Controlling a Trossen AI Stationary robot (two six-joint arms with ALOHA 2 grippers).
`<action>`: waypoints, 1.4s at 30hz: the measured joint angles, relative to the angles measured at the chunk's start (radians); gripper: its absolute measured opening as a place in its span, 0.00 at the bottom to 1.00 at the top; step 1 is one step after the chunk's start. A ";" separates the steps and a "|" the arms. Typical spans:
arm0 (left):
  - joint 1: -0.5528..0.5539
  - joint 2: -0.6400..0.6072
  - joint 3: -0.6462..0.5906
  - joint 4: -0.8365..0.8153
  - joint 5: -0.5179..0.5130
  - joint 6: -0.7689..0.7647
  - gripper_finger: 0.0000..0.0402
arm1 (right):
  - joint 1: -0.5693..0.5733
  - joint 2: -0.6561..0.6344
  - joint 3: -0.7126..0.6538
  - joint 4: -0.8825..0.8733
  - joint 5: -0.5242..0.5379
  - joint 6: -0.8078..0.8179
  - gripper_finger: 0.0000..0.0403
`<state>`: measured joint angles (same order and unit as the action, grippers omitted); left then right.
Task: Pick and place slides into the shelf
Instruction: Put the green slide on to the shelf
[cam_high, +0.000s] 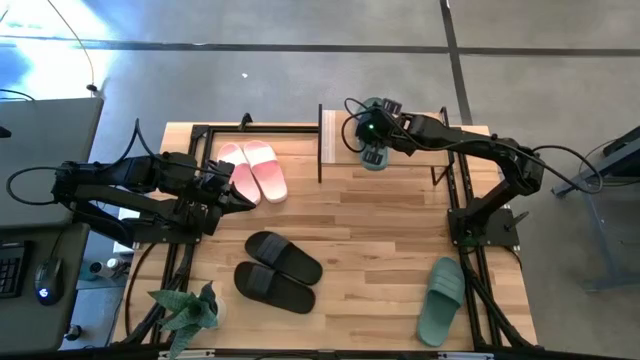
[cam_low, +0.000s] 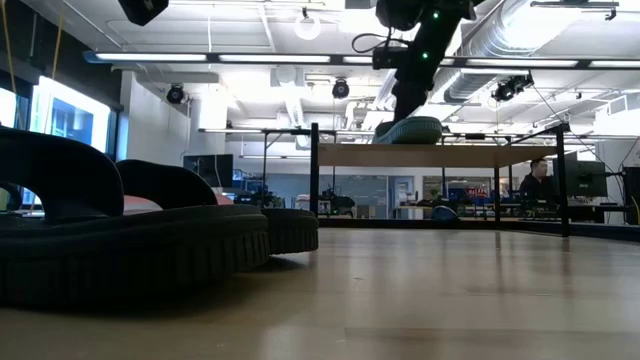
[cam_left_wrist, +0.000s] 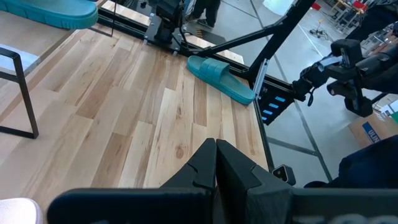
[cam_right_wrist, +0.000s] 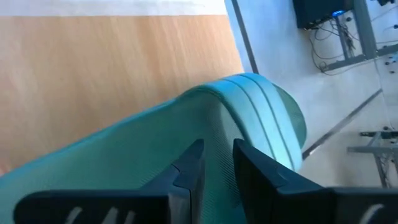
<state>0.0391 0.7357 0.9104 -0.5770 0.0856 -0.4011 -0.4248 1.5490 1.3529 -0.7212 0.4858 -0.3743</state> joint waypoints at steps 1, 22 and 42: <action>0.000 0.000 0.000 0.000 0.000 0.000 0.00 | 0.000 0.000 0.000 0.000 -0.010 0.000 0.18; 0.000 0.000 0.000 0.000 0.000 0.000 0.00 | 0.243 -0.394 0.100 -0.316 -0.277 0.337 0.21; 0.000 0.000 0.000 0.000 0.000 0.000 0.00 | 0.795 -0.572 0.148 -0.727 -0.493 1.522 0.21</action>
<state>0.0389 0.7357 0.9104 -0.5772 0.0856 -0.4012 0.3700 0.9773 1.5012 -1.4477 -0.0076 1.1477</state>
